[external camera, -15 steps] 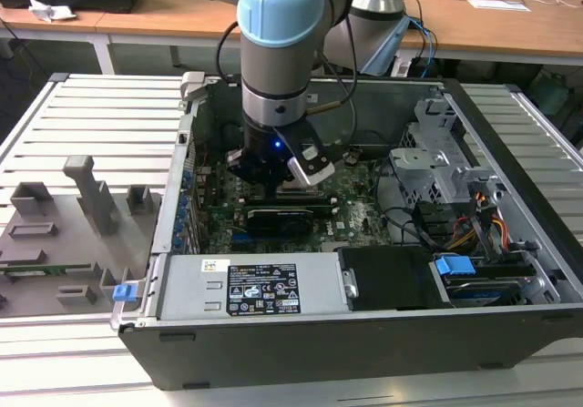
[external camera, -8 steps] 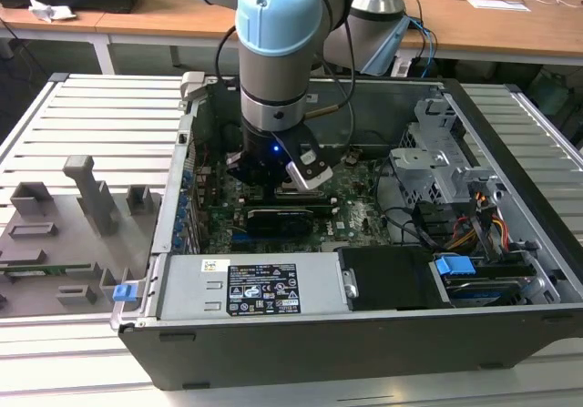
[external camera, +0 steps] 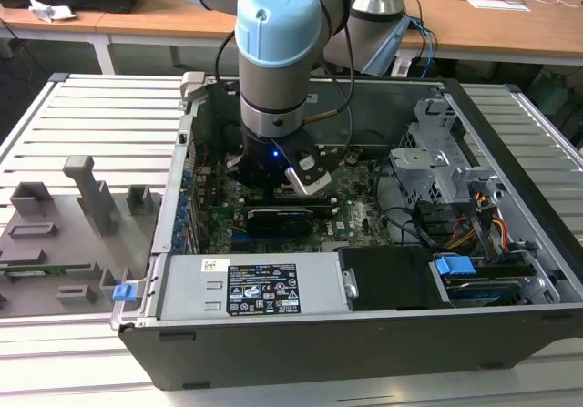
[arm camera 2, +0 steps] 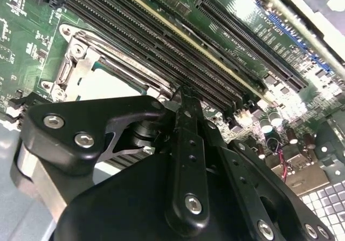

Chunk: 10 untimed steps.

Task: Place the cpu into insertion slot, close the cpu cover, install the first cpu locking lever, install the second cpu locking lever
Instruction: 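Install the second cpu locking lever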

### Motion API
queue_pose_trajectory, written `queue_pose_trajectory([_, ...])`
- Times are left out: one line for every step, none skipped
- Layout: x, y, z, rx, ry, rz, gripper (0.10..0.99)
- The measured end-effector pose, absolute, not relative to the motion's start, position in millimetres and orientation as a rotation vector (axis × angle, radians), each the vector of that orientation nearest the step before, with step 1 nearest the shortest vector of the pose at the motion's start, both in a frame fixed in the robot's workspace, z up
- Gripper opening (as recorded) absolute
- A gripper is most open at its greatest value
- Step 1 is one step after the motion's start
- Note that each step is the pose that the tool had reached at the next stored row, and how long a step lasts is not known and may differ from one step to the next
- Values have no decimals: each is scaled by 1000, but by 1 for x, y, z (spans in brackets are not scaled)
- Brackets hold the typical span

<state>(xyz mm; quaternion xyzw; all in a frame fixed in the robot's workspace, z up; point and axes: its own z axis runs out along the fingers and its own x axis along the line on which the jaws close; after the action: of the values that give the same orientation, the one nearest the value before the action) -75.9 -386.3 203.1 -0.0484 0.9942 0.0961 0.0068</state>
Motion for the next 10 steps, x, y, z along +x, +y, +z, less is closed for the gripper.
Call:
queue_pose_trajectory([-76,-386,202,-151,3110,304,106])
queue_pose_trajectory([-76,-386,202,-151,3109,306,106])
queue_pose_trajectory([-76,-386,201,-151,3108,311,106])
queue_pose_trajectory([-76,-386,201,-151,3107,318,106])
queue_pose_trajectory([-77,-386,200,-151,3106,323,106])
queue_pose_trajectory([-78,-386,200,-151,3105,324,106])
queue_pose_trajectory([-79,-386,199,-152,3105,326,106])
queue_pose_trajectory([-82,-386,198,-151,3105,328,106])
queue_pose_trajectory([-82,-386,197,-151,3105,331,106])
queue_pose_trajectory([-82,-386,197,-152,3104,333,106])
